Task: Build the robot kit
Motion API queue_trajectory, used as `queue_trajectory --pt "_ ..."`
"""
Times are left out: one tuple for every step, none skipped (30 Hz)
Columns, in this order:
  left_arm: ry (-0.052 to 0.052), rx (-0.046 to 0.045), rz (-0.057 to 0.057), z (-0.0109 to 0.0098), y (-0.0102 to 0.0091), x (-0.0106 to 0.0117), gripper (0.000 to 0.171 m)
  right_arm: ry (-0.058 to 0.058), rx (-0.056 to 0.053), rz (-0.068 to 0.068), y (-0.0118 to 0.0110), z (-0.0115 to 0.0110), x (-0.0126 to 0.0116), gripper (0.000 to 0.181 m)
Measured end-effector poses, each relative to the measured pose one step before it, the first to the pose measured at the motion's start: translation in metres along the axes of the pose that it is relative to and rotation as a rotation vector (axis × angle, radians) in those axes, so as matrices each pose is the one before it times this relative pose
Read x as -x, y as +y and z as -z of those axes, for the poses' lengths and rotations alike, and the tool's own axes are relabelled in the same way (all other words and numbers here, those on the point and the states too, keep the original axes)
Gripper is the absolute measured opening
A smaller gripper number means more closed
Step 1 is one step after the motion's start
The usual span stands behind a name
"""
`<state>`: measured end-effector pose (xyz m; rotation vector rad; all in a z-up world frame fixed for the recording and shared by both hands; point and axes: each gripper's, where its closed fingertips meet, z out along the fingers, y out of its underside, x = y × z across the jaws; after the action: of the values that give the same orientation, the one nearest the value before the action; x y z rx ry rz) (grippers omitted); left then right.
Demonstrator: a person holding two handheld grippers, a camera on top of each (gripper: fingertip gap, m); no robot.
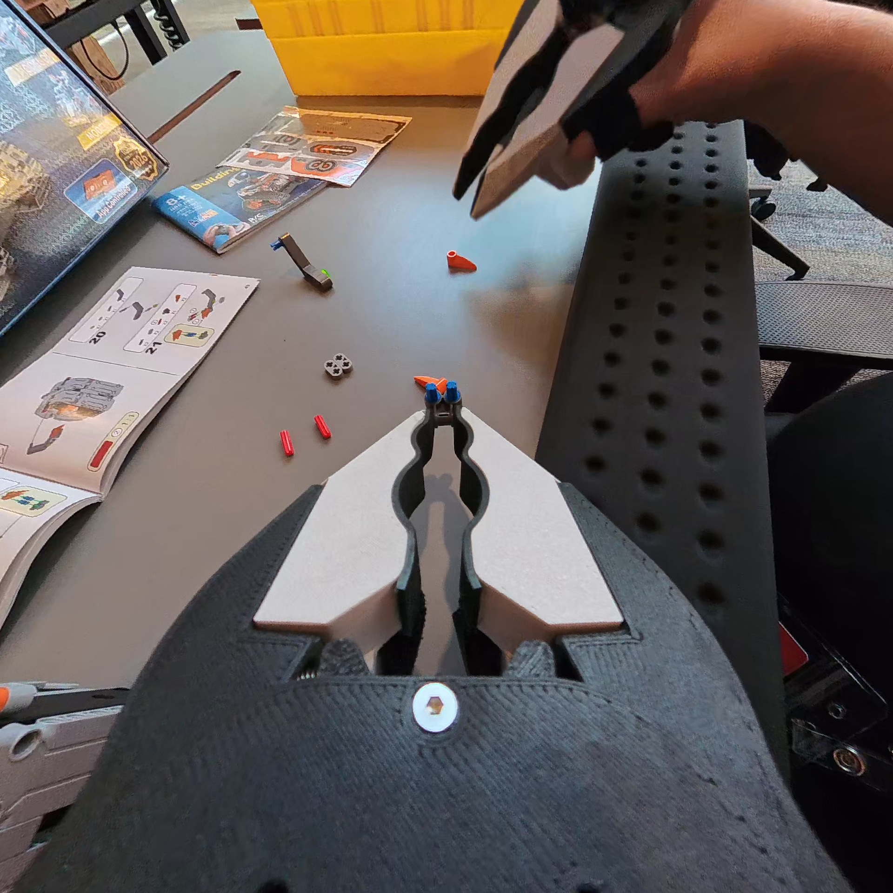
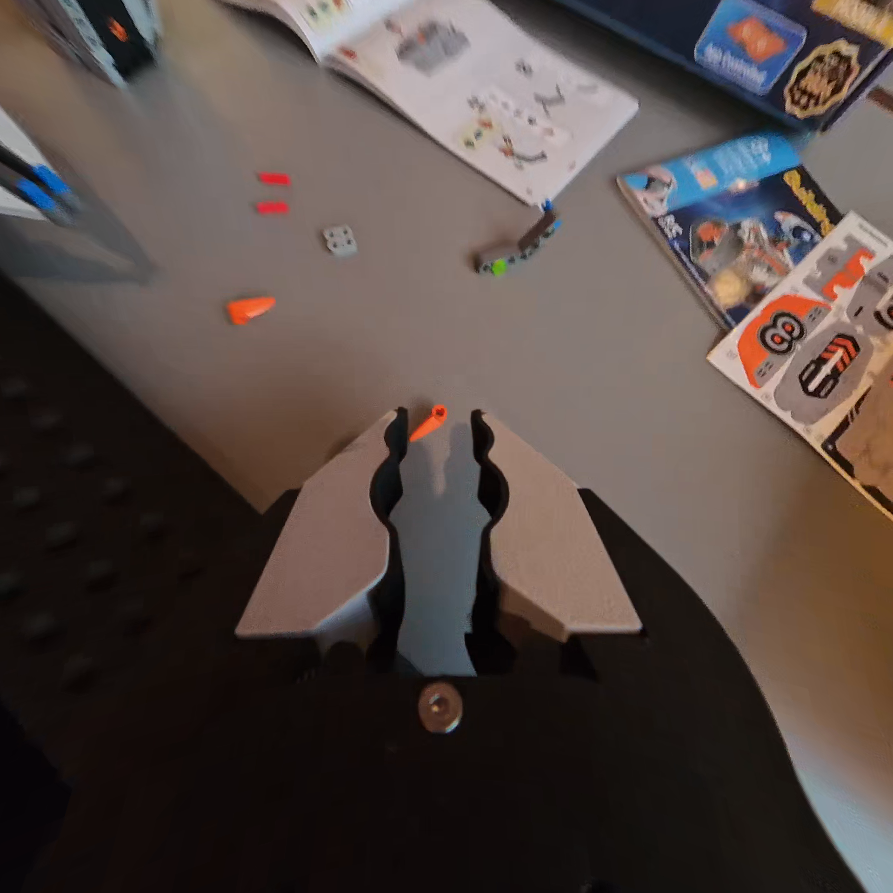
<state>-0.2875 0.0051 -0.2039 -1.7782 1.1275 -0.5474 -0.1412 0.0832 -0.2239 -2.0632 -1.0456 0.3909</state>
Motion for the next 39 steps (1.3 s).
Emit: queue_trajectory --pt "-0.0009 0.00029 -0.0010 -0.00008 -0.00004 0.00001 0.006 0.0076 0.0288 -0.0106 0.00308 -0.00393 0.00359 0.027" --pt "-0.0008 -0.00041 -0.0009 0.00007 -0.00003 0.00000 0.006 -0.0160 -0.0072 -0.0260 -0.00201 -0.00329 0.00698 0.027" --pt "-0.0009 -0.00108 -0.0001 0.00021 -0.00022 0.00017 0.006 -0.0222 -0.0051 -0.0284 -0.00147 -0.00319 0.00701 0.027" --pt "-0.0015 -0.00160 0.0011 0.00016 -0.00017 0.00029 0.006 -0.0013 0.0145 -0.0197 0.00179 -0.00341 0.00273 0.027" --pt "-0.0038 -0.00142 0.0032 0.00023 -0.00009 0.00073 0.006 0.0225 0.0283 -0.0033 0.00395 -0.00310 -0.00172 0.027" --pt "-0.0049 -0.00216 0.0053 0.00027 -0.00032 0.00113 0.006 0.0257 0.0238 0.0094 0.00351 -0.00260 -0.00233 0.028" --pt "-0.0035 -0.00427 0.0063 0.00054 -0.00049 0.00111 0.006 0.0113 0.0181 0.0087 0.00281 -0.00227 -0.00035 0.028" --pt "-0.0042 -0.00556 0.0073 0.00052 -0.00074 0.00129 0.006 0.0090 0.0098 0.0042 0.00132 -0.00121 -0.00044 0.028" --pt "-0.0047 -0.00589 0.0088 0.00067 -0.00068 0.00149 0.006 0.0068 -0.0013 0.0046 -0.00046 0.00025 -0.00052 0.025" --pt "-0.0017 -0.00589 0.0100 0.00069 -0.00068 0.00114 0.006 0.0043 0.0050 -0.0011 0.00060 0.00008 -0.00110 0.024" --pt "-0.0004 -0.00639 0.0112 0.00063 -0.00076 0.00110 0.006 0.0031 0.0029 -0.0054 0.00063 -0.00025 -0.00152 0.023" --pt "-0.0017 -0.00641 0.0131 0.00058 -0.00068 0.00150 0.006 0.0046 0.0010 -0.0075 0.00050 -0.00029 -0.00214 0.021" --pt "-0.0004 -0.00748 0.0151 0.00072 -0.00085 0.00143 0.006 0.0061 0.0026 -0.0052 0.00058 -0.00016 -0.00231 0.020" --pt "0.0004 -0.00903 0.0161 0.00101 -0.00104 0.00140 0.006 0.0089 0.0042 -0.0025 0.00057 -0.00025 -0.00276 0.020" --pt "-0.0012 -0.01154 0.0163 0.00116 -0.00141 0.00170 0.006 0.0152 0.0134 -0.0007 0.00196 -0.00056 -0.00372 0.020" --pt "-0.0017 -0.01294 0.0167 0.00129 -0.00157 0.00190 0.006 0.0094 0.0108 0.0035 0.00145 -0.00086 -0.00276 0.021" --pt "0.0005 -0.01215 0.0176 0.00126 -0.00146 0.00162 0.006 -0.0029 0.0036 -0.0039 0.00041 -0.00082 -0.00117 0.021" --pt "0.0005 -0.01012 0.0170 0.00105 -0.00107 0.00150 0.006 -0.0126 -0.0039 -0.0141 -0.00103 -0.00056 -0.00024 0.021" --pt "0.0006 -0.00836 0.0142 0.00084 -0.00101 0.00133 0.006 -0.0106 -0.0013 -0.0120 -0.00099 -0.00047 -0.00081 0.021" --pt "0.0028 -0.00676 0.0105 0.00066 -0.00080 0.00060 0.006 -0.0055 -0.0042 -0.0046 -0.00169 -0.00033 -0.00163 0.021" --pt "0.0041 -0.00487 0.0066 0.00041 -0.00067 0.00004 0.006 -0.0020 -0.0034 0.0014 -0.00164 -0.00042 -0.00196 0.021" --pt "0.0019 -0.00235 0.0042 0.00021 -0.00034 0.00016 0.006 -0.0028 0.0022 0.0014 -0.00085 -0.00068 -0.00169 0.018" --pt "0.0021 -0.00006 0.0043 -0.00010 0.00022 0.00015 0.006 -0.0072 -0.0016 0.0057 -0.00128 -0.00083 -0.00082 0.016" --pt "0.0042 0.00269 0.0055 -0.00030 0.00054 -0.00001 0.006 -0.0063 -0.0048 0.0026 -0.00153 -0.00115 -0.00080 0.015" --pt "0.0052 0.00443 0.0064 -0.00060 0.00081 0.00002 0.006 -0.0125 0.0037 -0.0026 -0.00026 -0.00127 0.00029 0.015" --pt "0.0047 0.00370 0.0074 -0.00042 0.00056 0.00012 0.006 -0.0129 0.0116 -0.0024 0.00097 -0.00149 0.00060 0.014" --pt "0.0031 0.00267 0.0098 -0.00044 0.00058 0.00076 0.006 -0.0094 0.0065 0.0040 0.00045 -0.00125 0.00064 0.012" --pt "0.0025 0.00314 0.0164 -0.00038 0.00084 0.00132 0.006 -0.0125 -0.0027 0.0121 -0.00082 -0.00070 0.00180 0.007" --pt "0.0043 0.00303 0.0245 -0.00028 0.00083 0.00193 0.006 -0.0023 -0.0008 0.0089 -0.00048 -0.00037 0.00051 0.007" --pt "0.0078 0.00033 0.0295 -0.00009 0.00036 0.00183 0.006 -0.0080 0.0001 0.0116 -0.00033 -0.00028 0.00176 0.007" --pt "0.0095 -0.00443 0.0306 0.00047 -0.00049 0.00177 0.006 -0.0068 -0.0007 0.0123 -0.00055 -0.00029 0.00183 0.007" --pt "0.0093 -0.00810 0.0305 0.00081 -0.00096 0.00185 0.006 -0.0061 -0.0081 0.0233 -0.00163 -0.00042 0.00282 0.007" --pt "0.0112 -0.00934 0.0312 0.00092 -0.00106 0.00160 0.006 0.0029 -0.0236 0.0364 -0.00421 0.00045 0.00313 0.007" --pt "0.0116 -0.01031 0.0309 0.00104 -0.00139 0.00138 0.006 -0.0028 -0.0412 0.0543 -0.00769 0.00182 0.00573 0.007" --pt "0.0119 -0.01193 0.0277 0.00116 -0.00173 0.00090 0.006 -0.0237 -0.0597 0.0752 -0.01148 0.00267 0.01060 0.007" --pt "0.0156 -0.01039 0.0239 0.00098 -0.00186 -0.00010 0.006 -0.0140 -0.0627 0.0699 -0.01359 0.00285 0.00983 0.007" --pt "0.0115 -0.00843 0.0188 0.00069 -0.00182 -0.00033 0.006 -0.0231 -0.0670 0.0651 -0.01552 0.00268 0.01079 0.007" --pt "0.0008 -0.00251 0.0035 0.00016 -0.00105 -0.00007 0.006 -0.0438 -0.0679 0.0552 -0.01649 0.00175 0.01287 0.006" --pt "-0.0142 0.00835 -0.0176 -0.00056 0.00053 0.00060 0.006 -0.0343 -0.0495 0.0269 -0.01428 0.00034 0.00904 0.006"
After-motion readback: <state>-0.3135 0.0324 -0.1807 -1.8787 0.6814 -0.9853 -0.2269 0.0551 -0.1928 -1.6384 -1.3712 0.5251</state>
